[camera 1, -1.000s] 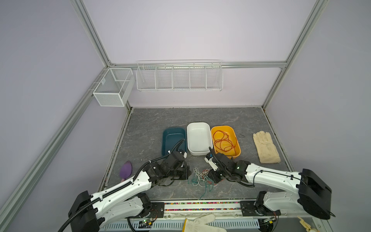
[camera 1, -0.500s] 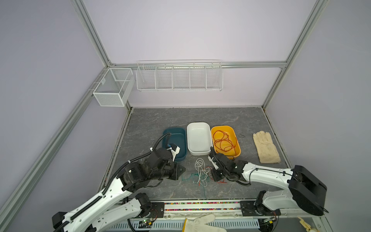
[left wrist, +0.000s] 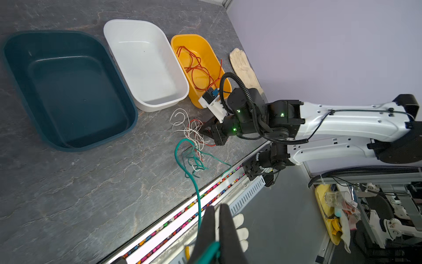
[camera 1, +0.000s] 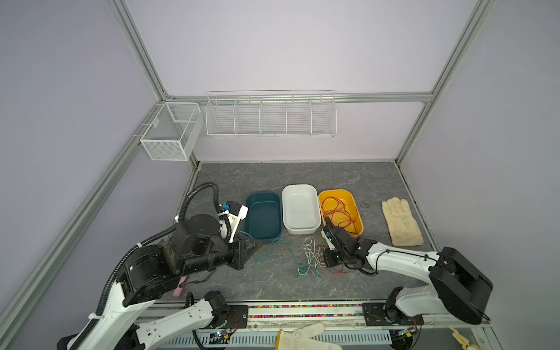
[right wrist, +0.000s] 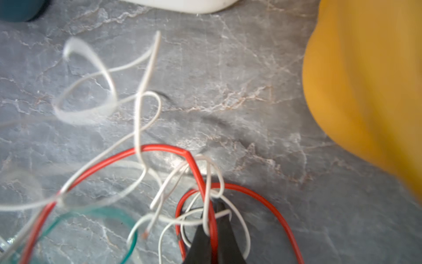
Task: Untangle the cables
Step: 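Lift the green wire out of the pile with the left gripper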
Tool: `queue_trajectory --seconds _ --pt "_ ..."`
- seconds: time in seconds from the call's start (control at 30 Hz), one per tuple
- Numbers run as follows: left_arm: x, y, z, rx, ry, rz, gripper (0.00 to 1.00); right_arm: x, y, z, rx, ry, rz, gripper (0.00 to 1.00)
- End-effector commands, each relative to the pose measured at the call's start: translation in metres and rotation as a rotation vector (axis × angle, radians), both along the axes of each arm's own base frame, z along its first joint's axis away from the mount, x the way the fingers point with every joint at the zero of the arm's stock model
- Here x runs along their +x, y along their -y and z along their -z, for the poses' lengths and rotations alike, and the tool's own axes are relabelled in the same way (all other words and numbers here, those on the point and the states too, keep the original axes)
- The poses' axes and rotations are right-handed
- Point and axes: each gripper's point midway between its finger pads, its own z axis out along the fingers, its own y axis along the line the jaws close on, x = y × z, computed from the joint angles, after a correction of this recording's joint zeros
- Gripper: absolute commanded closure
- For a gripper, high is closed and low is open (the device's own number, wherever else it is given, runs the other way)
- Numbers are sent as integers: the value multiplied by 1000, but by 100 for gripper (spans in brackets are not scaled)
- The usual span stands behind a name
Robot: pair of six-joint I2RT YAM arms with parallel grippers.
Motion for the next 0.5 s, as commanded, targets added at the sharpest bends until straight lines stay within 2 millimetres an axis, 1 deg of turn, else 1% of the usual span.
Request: queue_trajectory --seconds 0.0,0.13,0.2,0.33,0.47 --pt "-3 -19 -1 90 14 -19 100 -7 12 9 -31 -28 9 94" --pt "0 -35 -35 82 87 -59 100 -6 13 9 -30 -28 10 94" --pt "1 -39 -47 85 113 -67 100 -7 13 10 -28 -31 5 94" --pt "4 -45 -63 113 153 -81 100 -8 14 11 -36 -37 1 94" --pt "11 -58 -82 116 217 -138 100 -7 14 11 -34 -34 -1 94"
